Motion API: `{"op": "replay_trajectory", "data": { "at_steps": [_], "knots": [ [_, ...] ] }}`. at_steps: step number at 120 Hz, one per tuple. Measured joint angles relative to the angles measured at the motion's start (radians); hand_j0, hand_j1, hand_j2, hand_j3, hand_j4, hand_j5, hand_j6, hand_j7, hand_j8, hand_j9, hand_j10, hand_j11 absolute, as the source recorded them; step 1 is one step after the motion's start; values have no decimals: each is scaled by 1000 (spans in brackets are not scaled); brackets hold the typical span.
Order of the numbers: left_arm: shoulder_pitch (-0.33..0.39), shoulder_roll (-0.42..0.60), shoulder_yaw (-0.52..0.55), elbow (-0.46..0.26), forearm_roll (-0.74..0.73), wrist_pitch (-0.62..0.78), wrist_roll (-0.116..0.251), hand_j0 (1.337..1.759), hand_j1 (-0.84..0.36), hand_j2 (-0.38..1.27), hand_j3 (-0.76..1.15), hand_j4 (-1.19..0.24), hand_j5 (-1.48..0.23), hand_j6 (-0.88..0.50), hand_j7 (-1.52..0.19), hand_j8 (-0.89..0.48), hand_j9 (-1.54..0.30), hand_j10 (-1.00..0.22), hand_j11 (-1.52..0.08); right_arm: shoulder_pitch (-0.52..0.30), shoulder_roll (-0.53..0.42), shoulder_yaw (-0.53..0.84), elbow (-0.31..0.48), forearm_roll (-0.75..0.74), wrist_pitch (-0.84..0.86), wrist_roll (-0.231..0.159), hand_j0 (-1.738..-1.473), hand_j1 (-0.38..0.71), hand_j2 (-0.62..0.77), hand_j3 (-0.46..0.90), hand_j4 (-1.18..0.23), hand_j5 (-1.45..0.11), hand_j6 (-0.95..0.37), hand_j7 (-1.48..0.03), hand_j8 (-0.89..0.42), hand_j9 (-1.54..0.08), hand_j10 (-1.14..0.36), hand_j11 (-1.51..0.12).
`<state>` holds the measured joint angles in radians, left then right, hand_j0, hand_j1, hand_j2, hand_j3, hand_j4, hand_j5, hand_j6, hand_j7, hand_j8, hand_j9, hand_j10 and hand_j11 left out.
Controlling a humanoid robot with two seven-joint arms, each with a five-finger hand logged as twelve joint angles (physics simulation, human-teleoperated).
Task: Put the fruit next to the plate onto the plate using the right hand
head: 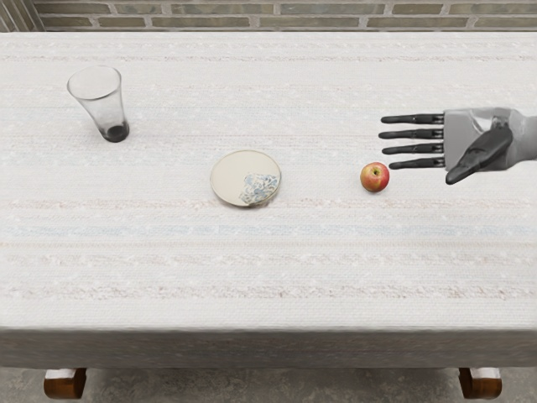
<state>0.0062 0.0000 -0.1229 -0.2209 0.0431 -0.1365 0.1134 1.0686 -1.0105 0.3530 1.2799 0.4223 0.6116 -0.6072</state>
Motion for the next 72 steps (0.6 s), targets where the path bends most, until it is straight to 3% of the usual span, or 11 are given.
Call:
{"op": "replay_trajectory", "data": {
  "at_steps": [14,22,32,45,58,72],
  "knots": [
    [0,0,0,0,0,0,0,1658,349,0,0,0,0,0,0,0,0,0,0,26,9,-1,1,-14,0,-2,-1658,-311,-7,0,-27,-40,-26,-41,-27,-40,-28,-40],
    [0,0,0,0,0,0,0,1658,349,0,0,0,0,0,0,0,0,0,0,100,26,-42,19,-139,-5,-3,-1658,-313,-6,0,-26,-38,-25,-39,-26,-38,-27,-38],
    [0,0,0,0,0,0,0,1658,349,0,0,0,0,0,0,0,0,0,0,294,113,-269,29,-331,-199,-3,-1658,-315,-6,0,-26,-36,-25,-37,-26,-36,-26,-37],
    [0,0,0,0,0,0,0,1658,349,0,0,0,0,0,0,0,0,0,0,511,205,-585,5,-434,-413,-4,-1658,-319,-6,0,-24,-32,-24,-32,-24,-32,-24,-32],
    [0,0,0,0,0,0,0,1658,349,0,0,0,0,0,0,0,0,0,0,638,342,-823,-48,-465,-559,-4,-1658,-322,-5,0,-23,-30,-23,-30,-23,-30,-23,-29],
    [0,0,0,0,0,0,0,1658,349,0,0,0,0,0,0,0,0,0,0,715,564,-1030,-115,-476,-612,-4,-1658,-323,-5,0,-23,-29,-23,-29,-23,-29,-23,-29]
  ]
}}
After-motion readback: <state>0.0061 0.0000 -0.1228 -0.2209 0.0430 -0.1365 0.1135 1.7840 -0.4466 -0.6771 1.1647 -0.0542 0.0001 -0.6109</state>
